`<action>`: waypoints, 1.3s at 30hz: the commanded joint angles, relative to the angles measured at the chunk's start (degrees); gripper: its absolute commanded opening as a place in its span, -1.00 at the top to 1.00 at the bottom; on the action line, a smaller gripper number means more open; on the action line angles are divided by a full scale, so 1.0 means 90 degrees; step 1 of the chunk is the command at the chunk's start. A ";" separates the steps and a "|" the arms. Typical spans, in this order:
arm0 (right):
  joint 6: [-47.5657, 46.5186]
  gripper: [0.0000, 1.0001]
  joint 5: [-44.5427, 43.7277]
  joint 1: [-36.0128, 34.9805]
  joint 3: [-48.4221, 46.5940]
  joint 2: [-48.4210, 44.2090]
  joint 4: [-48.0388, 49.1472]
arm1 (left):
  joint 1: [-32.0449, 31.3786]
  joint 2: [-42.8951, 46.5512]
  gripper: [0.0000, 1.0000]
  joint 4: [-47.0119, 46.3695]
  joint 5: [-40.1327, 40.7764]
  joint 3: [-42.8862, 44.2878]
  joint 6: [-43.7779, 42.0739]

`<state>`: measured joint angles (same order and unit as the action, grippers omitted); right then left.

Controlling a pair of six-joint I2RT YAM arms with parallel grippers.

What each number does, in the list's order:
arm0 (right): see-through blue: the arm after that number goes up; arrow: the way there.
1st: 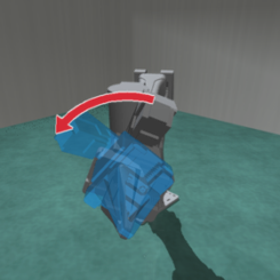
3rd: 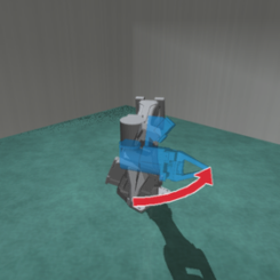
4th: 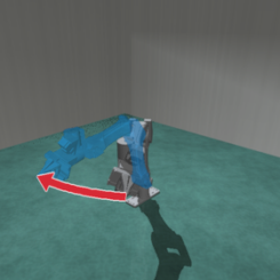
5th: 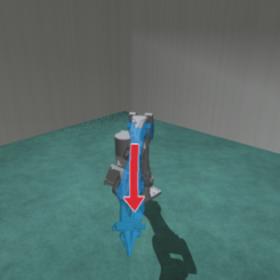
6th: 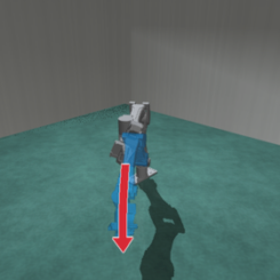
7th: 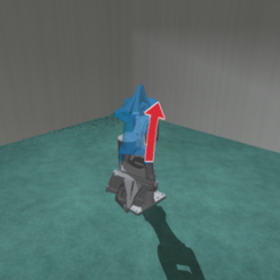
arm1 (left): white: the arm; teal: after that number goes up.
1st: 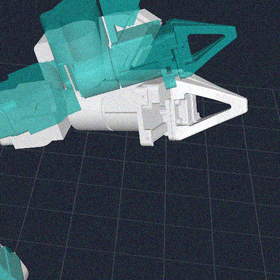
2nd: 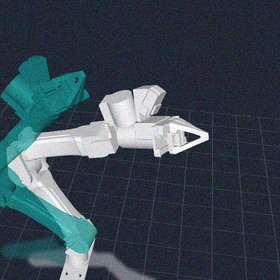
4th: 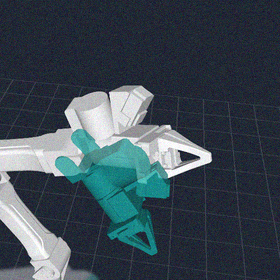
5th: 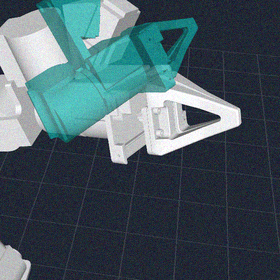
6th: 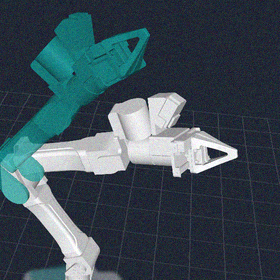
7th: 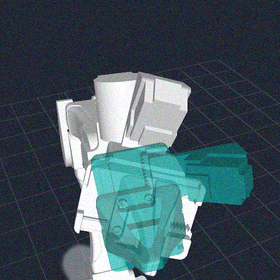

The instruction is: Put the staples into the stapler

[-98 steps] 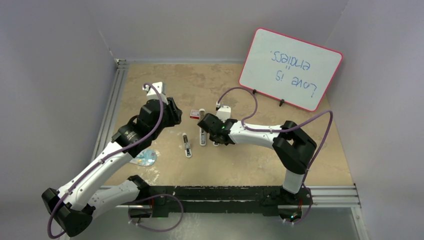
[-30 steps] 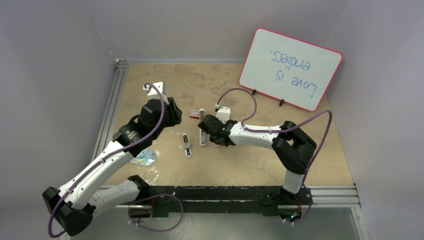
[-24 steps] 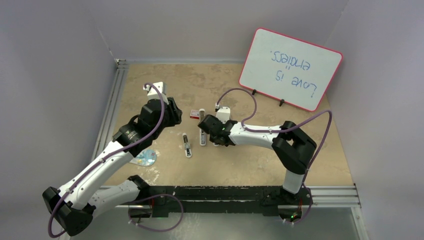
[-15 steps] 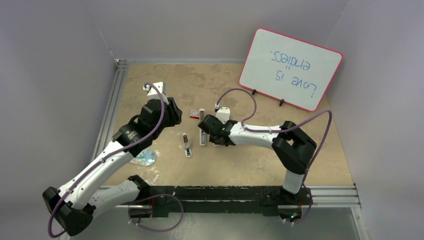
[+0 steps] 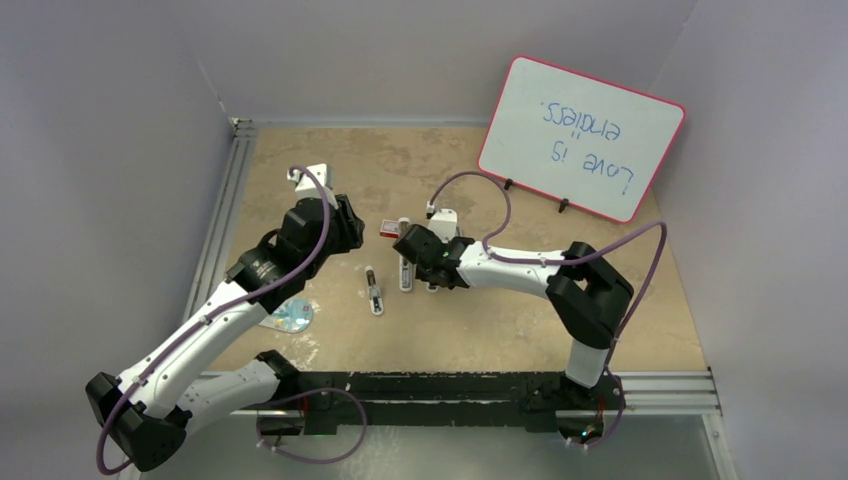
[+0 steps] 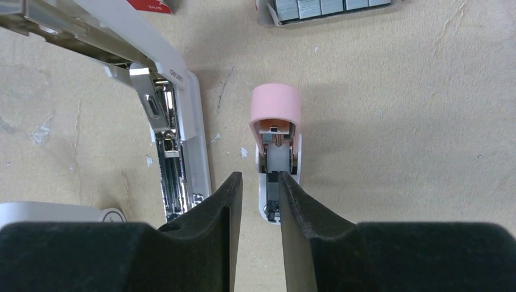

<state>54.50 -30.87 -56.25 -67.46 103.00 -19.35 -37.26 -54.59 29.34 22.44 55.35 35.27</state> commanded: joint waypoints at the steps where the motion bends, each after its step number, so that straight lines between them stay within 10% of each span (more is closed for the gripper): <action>1: -0.0198 0.39 -0.0278 -0.0045 -0.0308 -0.0101 0.0054 | 0.0028 -0.0006 0.21 -0.0183 0.0105 -0.0048 -0.0119; 39: -0.0118 0.43 0.0011 -0.0048 0.0122 0.0055 0.0247 | 0.0025 0.0001 0.21 -0.0165 0.0115 -0.0066 -0.0103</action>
<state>52.88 -30.41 -56.31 -67.00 105.06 -17.17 -37.26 -54.76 29.34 22.74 55.35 35.27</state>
